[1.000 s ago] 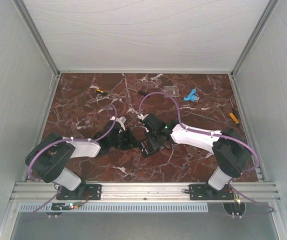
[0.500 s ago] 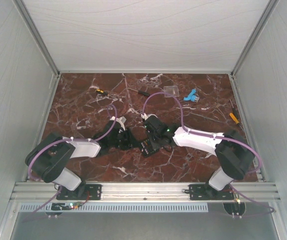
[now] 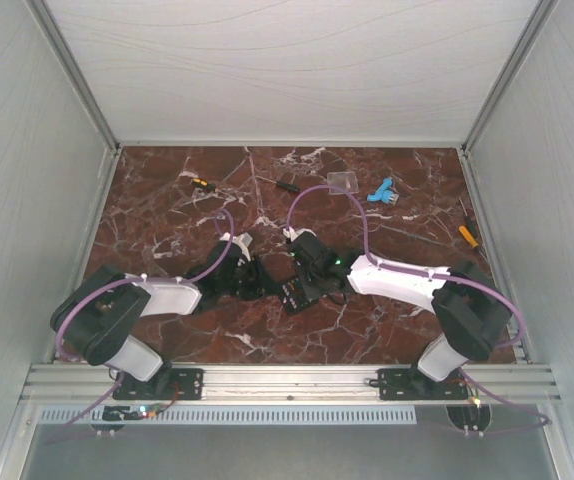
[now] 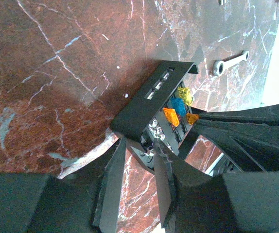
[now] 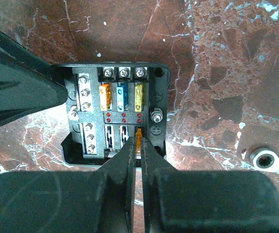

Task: Snap on the fuse box
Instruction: Install the fuse at the fuse box base.

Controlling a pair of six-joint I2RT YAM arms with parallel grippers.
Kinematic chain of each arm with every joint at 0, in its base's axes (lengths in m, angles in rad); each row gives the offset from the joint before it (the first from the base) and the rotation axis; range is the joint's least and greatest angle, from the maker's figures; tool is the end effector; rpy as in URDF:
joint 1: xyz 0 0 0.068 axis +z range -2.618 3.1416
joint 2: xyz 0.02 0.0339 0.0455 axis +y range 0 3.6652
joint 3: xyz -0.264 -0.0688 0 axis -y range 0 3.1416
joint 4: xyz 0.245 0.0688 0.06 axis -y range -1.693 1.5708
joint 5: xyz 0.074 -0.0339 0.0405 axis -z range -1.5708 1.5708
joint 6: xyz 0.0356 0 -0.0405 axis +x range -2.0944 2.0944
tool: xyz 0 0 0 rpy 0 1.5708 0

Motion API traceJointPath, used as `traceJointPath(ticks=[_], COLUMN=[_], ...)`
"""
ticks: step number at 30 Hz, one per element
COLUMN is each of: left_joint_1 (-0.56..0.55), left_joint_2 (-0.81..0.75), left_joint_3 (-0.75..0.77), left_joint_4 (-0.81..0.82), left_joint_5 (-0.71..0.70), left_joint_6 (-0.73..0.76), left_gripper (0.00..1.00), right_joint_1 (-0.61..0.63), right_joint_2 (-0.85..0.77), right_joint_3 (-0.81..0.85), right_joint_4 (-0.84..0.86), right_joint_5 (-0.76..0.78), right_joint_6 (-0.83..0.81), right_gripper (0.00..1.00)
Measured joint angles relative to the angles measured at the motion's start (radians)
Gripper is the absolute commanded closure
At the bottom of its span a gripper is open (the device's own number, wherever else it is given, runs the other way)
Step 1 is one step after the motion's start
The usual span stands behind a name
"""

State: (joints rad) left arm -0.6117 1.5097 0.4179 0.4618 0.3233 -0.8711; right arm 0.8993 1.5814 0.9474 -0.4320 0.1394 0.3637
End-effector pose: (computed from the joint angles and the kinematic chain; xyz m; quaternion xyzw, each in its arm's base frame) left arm 0.2040 -0.1569 0.1237 -0.0415 0.8818 -0.4079 0.2330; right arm 0.1959 0.2385 0.1851 -0.2388 0.9361 0.0926 0.2409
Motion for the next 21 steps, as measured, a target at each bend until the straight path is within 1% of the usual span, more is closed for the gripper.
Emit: traceJointPath(ticks=[10,21], left_joint_1=[0.0,0.0], left_joint_2=[0.0,0.0], left_joint_3=[0.0,0.0], left_joint_4=[-0.012,-0.015], left_joint_5=[-0.01,-0.01], left_joint_6=[0.0,0.0], left_gripper=[0.7,0.7], right_joint_1=[0.0,-0.001], right_joint_2=[-0.002,0.049], right_joint_3=[-0.006,0.037], right_joint_4=[-0.008,-0.049], right_joint_5=[-0.012,-0.025], right_joint_6=[-0.029,-0.05], right_gripper=[1.0,1.0])
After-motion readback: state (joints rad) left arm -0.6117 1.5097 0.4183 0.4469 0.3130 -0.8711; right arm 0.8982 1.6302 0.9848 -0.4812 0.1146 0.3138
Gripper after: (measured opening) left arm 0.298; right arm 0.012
